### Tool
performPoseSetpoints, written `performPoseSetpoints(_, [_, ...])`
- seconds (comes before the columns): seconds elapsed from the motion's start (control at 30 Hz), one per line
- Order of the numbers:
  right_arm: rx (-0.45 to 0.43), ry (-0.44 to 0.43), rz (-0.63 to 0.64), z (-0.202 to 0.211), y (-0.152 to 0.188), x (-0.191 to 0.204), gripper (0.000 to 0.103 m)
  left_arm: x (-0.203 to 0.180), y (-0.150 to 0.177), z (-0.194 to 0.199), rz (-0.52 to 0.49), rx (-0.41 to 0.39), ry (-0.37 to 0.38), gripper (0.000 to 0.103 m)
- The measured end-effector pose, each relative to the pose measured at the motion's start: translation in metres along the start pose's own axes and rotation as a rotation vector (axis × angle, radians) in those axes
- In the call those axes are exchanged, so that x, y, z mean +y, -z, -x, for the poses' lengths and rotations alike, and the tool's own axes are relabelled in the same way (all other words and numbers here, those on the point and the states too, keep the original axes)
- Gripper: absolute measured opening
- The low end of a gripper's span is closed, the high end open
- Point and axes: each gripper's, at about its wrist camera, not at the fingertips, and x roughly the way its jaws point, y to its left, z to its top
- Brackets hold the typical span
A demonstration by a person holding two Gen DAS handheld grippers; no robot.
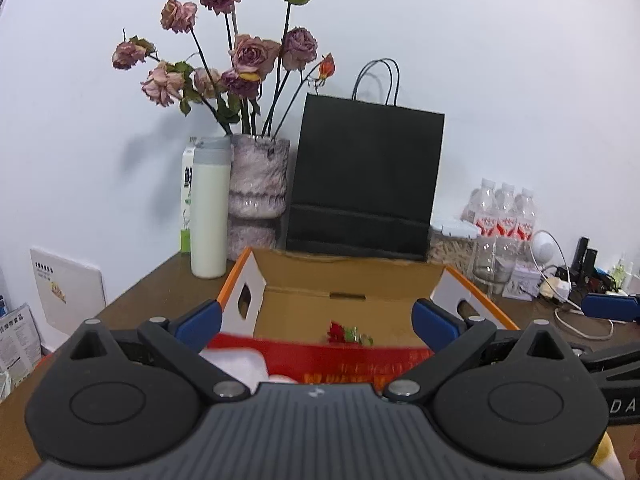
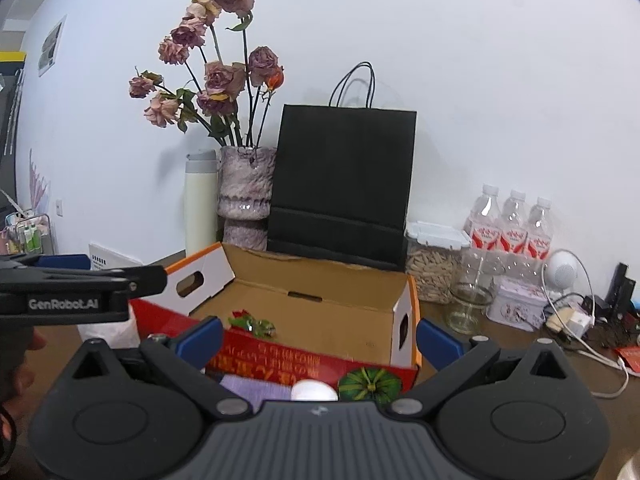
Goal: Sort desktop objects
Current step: 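Withdraw both tools from the box back toward the table, then grasp the white tissue with the left tool while the right tool grasps the plush toy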
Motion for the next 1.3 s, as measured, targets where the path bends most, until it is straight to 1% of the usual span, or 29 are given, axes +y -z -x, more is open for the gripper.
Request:
performPoseSetpoints(0.17, [0.008,0.001,-0.008,0.017,0.01,0.0,0.103,-0.002,0.011,0.018,-0.012,0.014,-0.002,0.103])
performPoseSetpoints(0.4, [0.036,0.007,-0.012,0.036,0.027,-0.004,0.103,-0.004,0.027,0.034,-0.04,0.063,-0.008,0.103])
performPoseSetpoints(0.53, [0.065,0.016,-0.016,0.044,0.041,-0.012,0.103,-0.002,0.037,0.04,-0.056,0.098,-0.015,0.103])
performPoseSetpoints(0.73, [0.136,0.037,-0.019,0.051,0.064,-0.026,0.103,0.007,0.049,0.045,-0.07,0.156,-0.051,0.103])
performPoseSetpoints(0.97, [0.223,0.031,-0.027,0.047,0.087,-0.038,0.103,0.015,0.067,0.039,-0.094,0.245,-0.078,0.103])
performPoseSetpoints(1.13, [0.277,0.005,-0.036,0.036,0.095,-0.038,0.103,0.015,0.076,0.028,-0.095,0.315,-0.073,0.103])
performPoseSetpoints(1.3, [0.333,0.004,-0.03,0.022,0.102,-0.037,0.103,0.012,0.084,0.019,-0.115,0.36,-0.071,0.103])
